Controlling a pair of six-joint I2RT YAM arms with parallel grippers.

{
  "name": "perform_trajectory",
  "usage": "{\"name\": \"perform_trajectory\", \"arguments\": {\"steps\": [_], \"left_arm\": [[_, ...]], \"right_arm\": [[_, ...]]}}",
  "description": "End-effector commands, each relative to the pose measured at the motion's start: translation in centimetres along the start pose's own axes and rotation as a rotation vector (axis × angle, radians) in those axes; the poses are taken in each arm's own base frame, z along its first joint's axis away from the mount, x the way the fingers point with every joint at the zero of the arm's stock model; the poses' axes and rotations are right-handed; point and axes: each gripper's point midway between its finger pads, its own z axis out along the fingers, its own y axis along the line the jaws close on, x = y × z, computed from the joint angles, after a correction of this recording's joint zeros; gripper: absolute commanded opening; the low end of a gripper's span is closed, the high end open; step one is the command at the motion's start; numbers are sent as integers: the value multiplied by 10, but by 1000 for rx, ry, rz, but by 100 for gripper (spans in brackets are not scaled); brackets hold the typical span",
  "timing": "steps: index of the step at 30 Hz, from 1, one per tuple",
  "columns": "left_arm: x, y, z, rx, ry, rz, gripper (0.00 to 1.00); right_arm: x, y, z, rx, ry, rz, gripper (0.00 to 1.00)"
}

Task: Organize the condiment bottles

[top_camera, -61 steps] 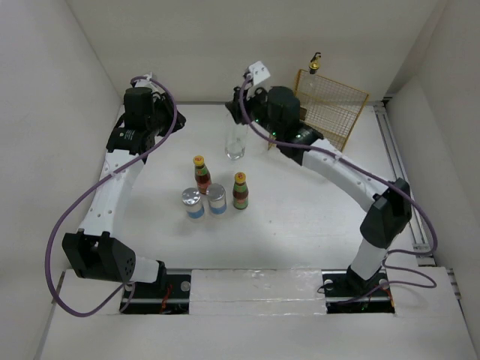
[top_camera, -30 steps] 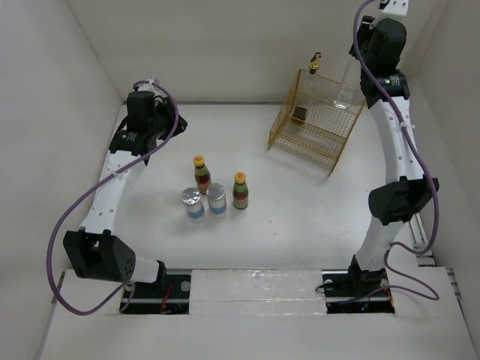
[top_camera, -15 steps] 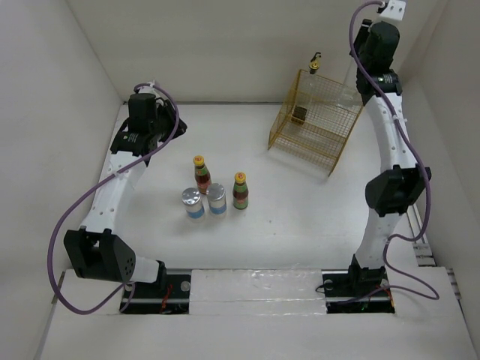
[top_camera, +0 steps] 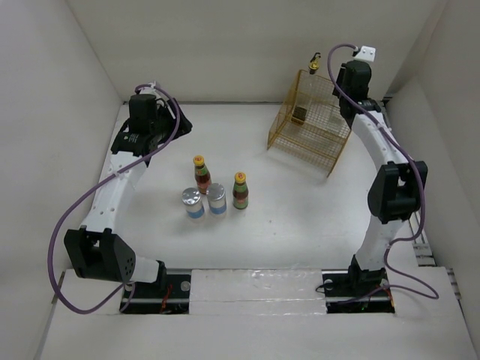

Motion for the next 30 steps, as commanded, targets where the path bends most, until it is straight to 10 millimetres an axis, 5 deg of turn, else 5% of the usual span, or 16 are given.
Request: {"name": "perform_trajectory", "arguments": {"steps": [1, 3, 9, 16, 20, 23, 24, 25, 26, 28, 30], "left_arm": [[-8, -9, -5, 45, -37, 24, 60], [-6, -8, -2, 41, -29, 23, 60], [-10, -10, 0, 46, -39, 24, 60], [-13, -12, -2, 50, -47, 25, 60], [-25, -14, -8, 45, -83, 26, 59], [-32, -18, -11, 54, -100, 28, 56], [-32, -19, -11, 54, -100, 19, 50], [-35, -18, -11, 50, -112, 19, 48], [-37, -20, -14, 55, -121, 20, 44], [-37, -19, -14, 47, -125, 10, 25], [-41, -21, -16, 52, -133, 2, 16]], "right_arm": [[-78, 4, -39, -35, -211, 132, 13], [-70, 4, -40, -34, -194, 135, 19], [-60, -1, -48, -32, -175, 136, 62], [-107, -11, -73, -42, -254, 170, 93], [-135, -20, -96, -53, -308, 191, 95], [-142, -6, -121, -114, -327, 183, 79], [-139, -2, -134, -143, -324, 179, 64], [-135, 7, -142, -187, -318, 163, 28], [-127, 26, -152, -289, -295, 141, 15], [-99, 65, -185, -456, -258, 52, 5], [-64, 124, -234, -750, -212, -56, 8]]}}
